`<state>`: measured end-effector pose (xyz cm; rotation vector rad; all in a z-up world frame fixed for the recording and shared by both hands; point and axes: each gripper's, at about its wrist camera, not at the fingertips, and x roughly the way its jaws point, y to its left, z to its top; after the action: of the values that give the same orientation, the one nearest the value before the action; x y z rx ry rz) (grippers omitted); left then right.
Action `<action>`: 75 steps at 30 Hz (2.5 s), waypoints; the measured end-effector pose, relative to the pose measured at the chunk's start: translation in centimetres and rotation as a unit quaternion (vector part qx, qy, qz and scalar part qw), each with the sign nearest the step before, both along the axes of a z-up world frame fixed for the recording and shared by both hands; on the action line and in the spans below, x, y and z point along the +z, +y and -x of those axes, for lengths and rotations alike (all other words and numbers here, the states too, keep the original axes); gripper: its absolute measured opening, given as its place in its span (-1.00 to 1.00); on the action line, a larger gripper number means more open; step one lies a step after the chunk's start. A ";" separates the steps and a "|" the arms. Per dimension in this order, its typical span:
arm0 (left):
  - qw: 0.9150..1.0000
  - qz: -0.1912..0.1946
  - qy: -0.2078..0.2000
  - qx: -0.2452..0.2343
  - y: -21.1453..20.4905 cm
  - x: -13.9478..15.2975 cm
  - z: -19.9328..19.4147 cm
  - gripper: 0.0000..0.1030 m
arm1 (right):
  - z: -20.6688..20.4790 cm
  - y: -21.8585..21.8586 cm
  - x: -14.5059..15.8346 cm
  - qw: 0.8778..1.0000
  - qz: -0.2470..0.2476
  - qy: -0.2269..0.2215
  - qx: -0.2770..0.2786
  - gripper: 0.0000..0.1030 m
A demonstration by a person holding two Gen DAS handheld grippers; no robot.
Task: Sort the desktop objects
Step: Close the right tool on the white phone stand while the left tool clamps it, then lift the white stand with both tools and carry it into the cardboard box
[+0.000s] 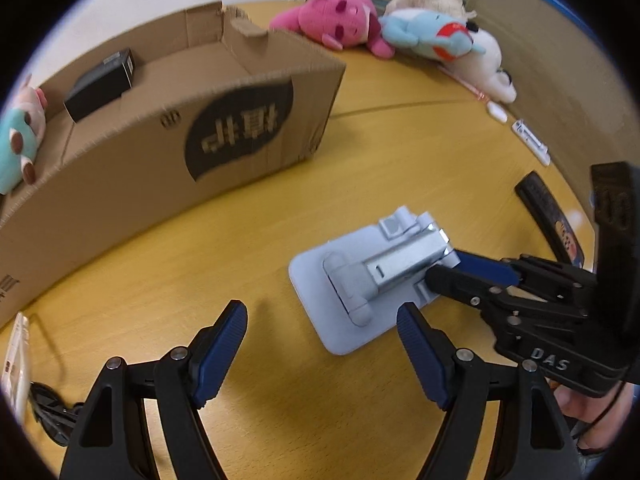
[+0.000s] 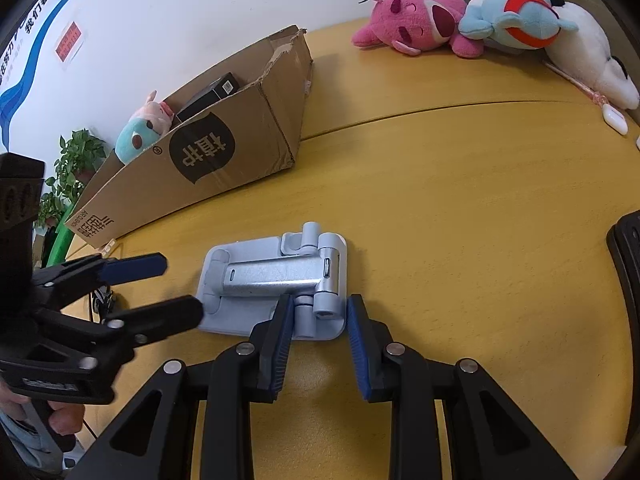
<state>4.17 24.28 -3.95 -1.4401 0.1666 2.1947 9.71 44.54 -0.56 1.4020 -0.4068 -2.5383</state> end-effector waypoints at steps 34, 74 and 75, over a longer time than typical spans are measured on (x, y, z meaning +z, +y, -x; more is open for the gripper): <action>0.988 -0.048 0.134 0.057 -6.7 9.5 0.1 -0.32 | 0.6 -6.8 9.9 0.992 0.001 0.112 0.054 -0.46; 0.976 0.008 0.063 0.206 -29.8 6.9 13.7 -0.33 | 19.6 -31.4 5.9 0.984 0.055 0.016 0.170 -0.44; 0.977 0.012 0.058 0.206 -29.8 6.6 14.0 -0.33 | 20.0 -31.5 5.4 0.984 0.056 0.008 0.168 -0.44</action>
<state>-9.79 -5.55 2.63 -1.4619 -0.0731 2.6185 -10.27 13.02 4.87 1.2859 -0.2778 -2.2174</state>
